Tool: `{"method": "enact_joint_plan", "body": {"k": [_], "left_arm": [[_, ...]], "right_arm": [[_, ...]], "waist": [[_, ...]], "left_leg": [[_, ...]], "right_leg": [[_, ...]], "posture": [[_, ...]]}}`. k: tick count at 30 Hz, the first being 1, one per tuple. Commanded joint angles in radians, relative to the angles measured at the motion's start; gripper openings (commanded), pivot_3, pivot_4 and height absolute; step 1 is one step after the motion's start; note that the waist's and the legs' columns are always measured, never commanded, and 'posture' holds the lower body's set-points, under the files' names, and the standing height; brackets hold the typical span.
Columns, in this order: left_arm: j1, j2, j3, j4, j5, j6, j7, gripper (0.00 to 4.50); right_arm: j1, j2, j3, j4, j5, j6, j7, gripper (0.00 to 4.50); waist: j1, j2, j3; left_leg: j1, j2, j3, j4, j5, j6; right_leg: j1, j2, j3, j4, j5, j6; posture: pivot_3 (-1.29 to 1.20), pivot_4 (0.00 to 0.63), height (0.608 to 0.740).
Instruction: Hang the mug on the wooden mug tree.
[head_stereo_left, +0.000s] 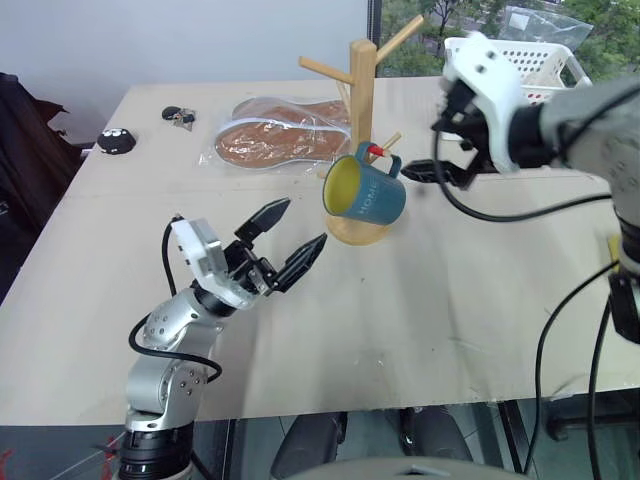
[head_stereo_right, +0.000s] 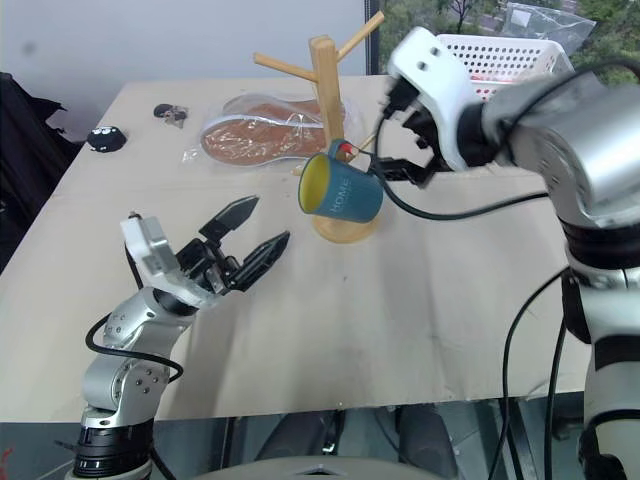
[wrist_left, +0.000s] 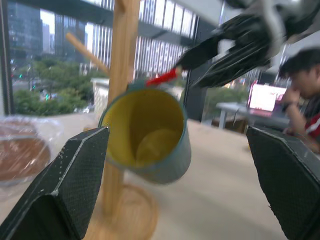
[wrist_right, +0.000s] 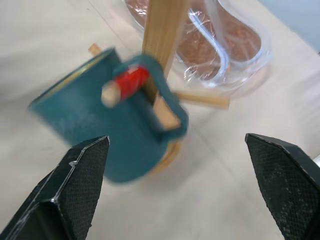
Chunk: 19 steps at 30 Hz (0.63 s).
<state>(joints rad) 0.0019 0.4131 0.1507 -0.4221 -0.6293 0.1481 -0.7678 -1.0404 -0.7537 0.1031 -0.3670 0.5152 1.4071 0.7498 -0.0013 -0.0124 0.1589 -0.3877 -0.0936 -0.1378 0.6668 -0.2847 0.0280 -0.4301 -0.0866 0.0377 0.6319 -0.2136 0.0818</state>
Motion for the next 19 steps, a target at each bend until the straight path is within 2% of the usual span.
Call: {"method": "enact_joint_plan", "body": {"k": [1,4,6,8,11,14,19], "left_arm": [[0.056,0.046,-0.019,-0.052,0.052,0.002,-0.014,4.5],[0.087,0.08,-0.061,-0.046,0.104,0.035,-0.005,4.5],[0.111,0.105,-0.095,-0.013,0.191,0.071,0.041,4.5],[0.138,0.116,-0.115,-0.008,0.238,0.092,0.071,4.5],[0.17,0.115,-0.126,-0.023,0.254,0.106,0.084,4.5],[0.22,0.102,-0.147,-0.041,0.274,0.106,0.097,4.5],[0.254,0.097,-0.153,-0.041,0.308,0.092,0.116,4.5]], "right_arm": [[0.168,-0.059,-0.152,-0.115,0.081,-0.037,0.056,4.41],[0.405,-0.069,-0.251,-0.195,0.132,-0.134,0.104,4.41],[0.669,0.029,-0.304,-0.235,0.108,-0.379,0.135,4.41],[0.847,0.106,-0.309,-0.209,0.072,-0.527,0.126,4.41],[0.972,0.182,-0.279,-0.152,0.004,-0.693,0.092,4.41],[1.088,0.272,-0.23,-0.003,-0.097,-0.97,0.102,4.41],[1.15,0.327,-0.245,0.155,-0.107,-1.21,0.165,4.41]], "waist": [[0.0,0.001,0.001],[0.007,0.0,0.0],[0.012,-0.001,-0.001],[0.014,0.0,-0.001],[0.009,0.001,0.0],[0.009,-0.001,-0.001],[0.012,0.003,0.002]], "left_leg": [[0.0,0.0,0.001,-0.001,0.0,0.0],[0.0,0.001,0.001,-0.001,0.0,0.0],[0.001,0.001,0.002,-0.002,0.0,0.0],[0.004,0.002,0.001,-0.002,0.0,0.0],[0.006,0.001,0.006,-0.001,0.0,0.0],[0.01,0.002,0.006,0.0,0.0,0.0],[0.022,0.003,0.006,-0.001,-0.002,0.004]], "right_leg": [[-0.001,0.0,0.001,0.0,0.0,0.0],[-0.001,0.0,0.001,0.001,0.0,0.0],[0.0,0.0,0.002,0.001,0.0,0.0],[0.003,0.001,0.001,0.001,0.0,0.0],[0.001,0.001,0.007,0.006,0.0,0.001],[0.005,0.001,0.006,0.005,0.002,0.001],[0.018,0.003,0.005,0.003,0.002,0.001]], "posture": [[0.0,0.15,0.74],[0.0,0.15,0.74],[0.0,0.15,0.74],[0.0,0.15,0.74],[0.0,0.15,0.74],[0.0,0.15,0.74],[0.0,0.15,0.74]]}}
